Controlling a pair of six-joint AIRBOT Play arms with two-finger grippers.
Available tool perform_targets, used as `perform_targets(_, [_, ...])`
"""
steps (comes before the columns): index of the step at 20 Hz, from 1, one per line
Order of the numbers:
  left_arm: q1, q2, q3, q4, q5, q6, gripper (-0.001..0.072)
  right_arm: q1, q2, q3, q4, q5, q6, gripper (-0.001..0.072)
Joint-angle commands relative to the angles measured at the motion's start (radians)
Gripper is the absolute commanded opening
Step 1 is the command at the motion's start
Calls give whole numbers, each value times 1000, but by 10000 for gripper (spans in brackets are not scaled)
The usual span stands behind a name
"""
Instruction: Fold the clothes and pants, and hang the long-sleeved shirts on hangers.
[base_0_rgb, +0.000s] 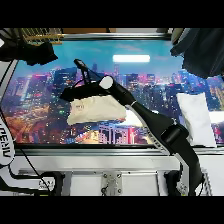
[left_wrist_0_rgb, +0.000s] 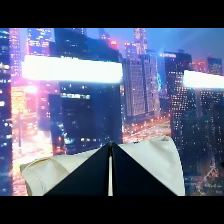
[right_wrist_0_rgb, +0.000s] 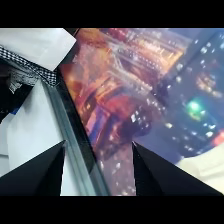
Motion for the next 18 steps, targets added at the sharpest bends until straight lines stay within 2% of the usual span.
perform_targets(1, [20,113,-155,34,83,0,4,-123,95,-77,-106,148,-50,441])
perform_targets(3, [-8,185,-299,51,124,1,4,-227,203,-224,-297,199,24,440])
perform_targets(5, [-50,240,-435,50,151,10,5,-341,316,-406,-520,206,153,441])
perform_targets(7, [-107,275,-539,50,177,35,5,-451,378,-558,-635,220,235,453])
perform_targets(8, [-134,284,-573,51,190,35,5,-501,385,-616,-628,220,238,569])
perform_targets(9, [-156,288,-597,51,198,35,5,-546,380,-664,-594,216,238,720])
perform_targets(11, [-195,287,-628,50,210,35,5,-602,339,-714,-489,212,222,720])
perform_targets(15, [-231,287,-647,50,221,35,5,-580,210,-715,-226,211,51,720])
perform_targets(18, [-231,287,-647,48,228,34,5,-509,151,-715,-37,153,-41,720])
